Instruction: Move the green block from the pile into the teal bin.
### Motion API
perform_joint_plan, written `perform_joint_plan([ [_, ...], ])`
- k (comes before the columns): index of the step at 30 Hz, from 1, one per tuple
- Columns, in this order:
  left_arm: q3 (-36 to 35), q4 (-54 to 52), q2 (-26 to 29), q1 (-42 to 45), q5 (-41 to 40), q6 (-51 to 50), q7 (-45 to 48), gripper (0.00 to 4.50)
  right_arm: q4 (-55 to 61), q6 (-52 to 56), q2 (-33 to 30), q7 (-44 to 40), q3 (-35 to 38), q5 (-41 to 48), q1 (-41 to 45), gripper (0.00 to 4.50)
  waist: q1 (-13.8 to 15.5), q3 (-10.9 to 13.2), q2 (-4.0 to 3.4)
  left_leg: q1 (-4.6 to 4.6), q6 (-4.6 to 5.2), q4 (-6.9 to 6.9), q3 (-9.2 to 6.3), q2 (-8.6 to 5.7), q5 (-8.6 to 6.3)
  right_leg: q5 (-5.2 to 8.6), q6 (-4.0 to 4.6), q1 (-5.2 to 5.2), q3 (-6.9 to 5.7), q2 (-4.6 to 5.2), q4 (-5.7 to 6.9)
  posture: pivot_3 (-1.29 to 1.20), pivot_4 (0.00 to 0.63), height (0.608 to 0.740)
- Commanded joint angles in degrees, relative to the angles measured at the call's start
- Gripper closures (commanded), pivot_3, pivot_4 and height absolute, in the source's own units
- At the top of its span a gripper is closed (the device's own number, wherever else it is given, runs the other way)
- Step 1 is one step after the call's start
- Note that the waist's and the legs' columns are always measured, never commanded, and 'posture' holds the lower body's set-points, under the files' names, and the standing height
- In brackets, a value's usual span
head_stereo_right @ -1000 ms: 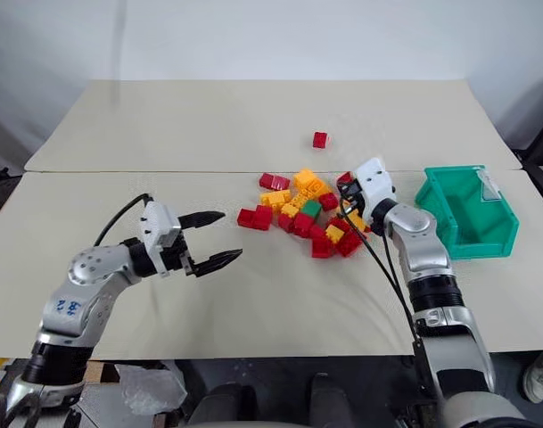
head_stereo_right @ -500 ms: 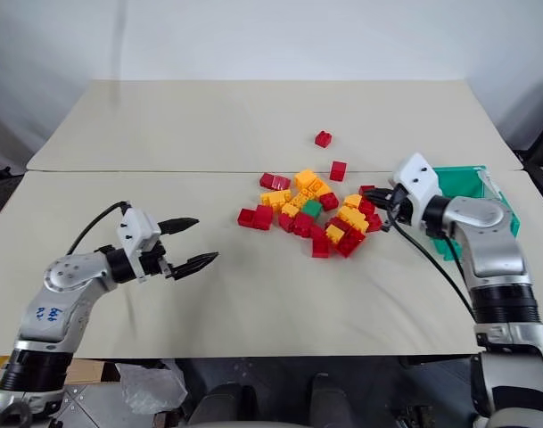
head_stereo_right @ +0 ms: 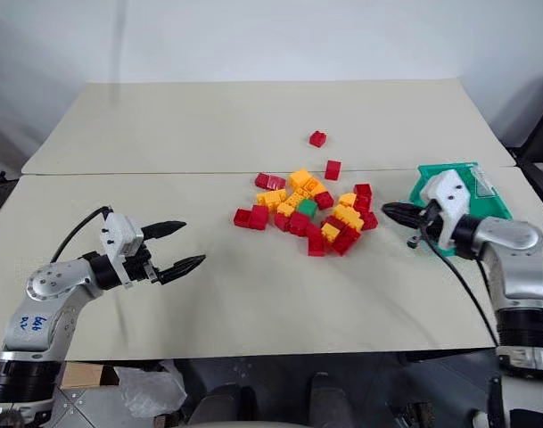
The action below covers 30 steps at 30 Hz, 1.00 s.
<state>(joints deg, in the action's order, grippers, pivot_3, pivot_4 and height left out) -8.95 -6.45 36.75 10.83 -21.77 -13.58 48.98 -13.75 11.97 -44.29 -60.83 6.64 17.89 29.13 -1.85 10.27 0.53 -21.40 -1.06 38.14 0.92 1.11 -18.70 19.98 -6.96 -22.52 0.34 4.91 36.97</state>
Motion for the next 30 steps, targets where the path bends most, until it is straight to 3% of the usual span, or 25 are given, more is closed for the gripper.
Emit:
perform_joint_plan([
  [1,0.1,-1.2,0.2,1.2,-0.5,0.9,0.9,0.00,4.1,8.3,0.5,-0.1,-4.0,0.2,5.8,3.31,0.1,0.0,0.00,0.00,0.00,0.03,0.00,0.00,0.00,0.00,0.00,0.00,0.01,0.00,0.01,0.00,0.150,0.740],
  [5,0.6,-1.1,0.1,2.1,-0.5,0.7,1.0,0.00,-0.4,11.8,2.9,3.0,-10.1,-5.5,13.3,2.06,0.2,0.0,0.00,-0.01,0.00,0.05,-0.02,-0.02,0.01,0.00,0.00,-0.01,0.00,0.07,0.00,0.00,0.150,0.740],
  [9,1.3,-1.3,-0.4,2.6,-0.5,0.3,0.9,0.00,-6.6,12.9,7.1,3.6,-15.0,-8.9,18.7,2.06,0.2,0.0,0.00,-0.04,0.00,0.01,-0.13,-0.10,0.00,0.00,0.00,-0.03,-0.03,0.19,0.01,0.00,0.150,0.740],
  [15,1.8,-2.8,-1.2,2.4,-0.9,-0.6,0.2,0.00,-18.0,5.1,14.2,6.3,-18.3,-14.1,23.9,2.06,0.0,0.0,0.00,-0.17,0.01,-0.02,-0.11,-0.21,0.00,0.00,0.00,-0.11,-0.21,0.28,0.15,0.00,0.150,0.740],
  [25,0.8,-4.0,-0.8,1.4,-1.1,-1.3,-0.7,0.00,-14.6,9.2,16.7,3.0,-17.8,-12.7,24.0,2.06,0.1,0.0,0.00,-0.17,0.02,-0.01,-0.15,-0.24,-0.01,-0.01,-0.01,-0.09,-0.40,0.38,0.21,0.00,0.150,0.740],
  [28,0.8,-4.1,-0.9,1.4,-1.2,-1.4,-1.0,0.00,-13.4,13.9,16.2,2.9,-18.0,-12.9,24.1,1.49,0.1,0.0,0.00,-0.17,0.02,-0.01,-0.17,-0.24,-0.01,-0.01,-0.01,-0.09,-0.41,0.38,0.22,0.00,0.150,0.740],
  [30,0.9,-4.2,-1.0,1.5,-1.2,-1.4,-1.1,0.00,-12.3,15.5,16.7,3.8,-18.0,-13.1,23.8,0.84,0.1,0.0,0.00,-0.18,0.02,-0.01,-0.17,-0.25,-0.01,-0.01,-0.01,-0.09,-0.43,0.39,0.23,0.00,0.150,0.740],
])
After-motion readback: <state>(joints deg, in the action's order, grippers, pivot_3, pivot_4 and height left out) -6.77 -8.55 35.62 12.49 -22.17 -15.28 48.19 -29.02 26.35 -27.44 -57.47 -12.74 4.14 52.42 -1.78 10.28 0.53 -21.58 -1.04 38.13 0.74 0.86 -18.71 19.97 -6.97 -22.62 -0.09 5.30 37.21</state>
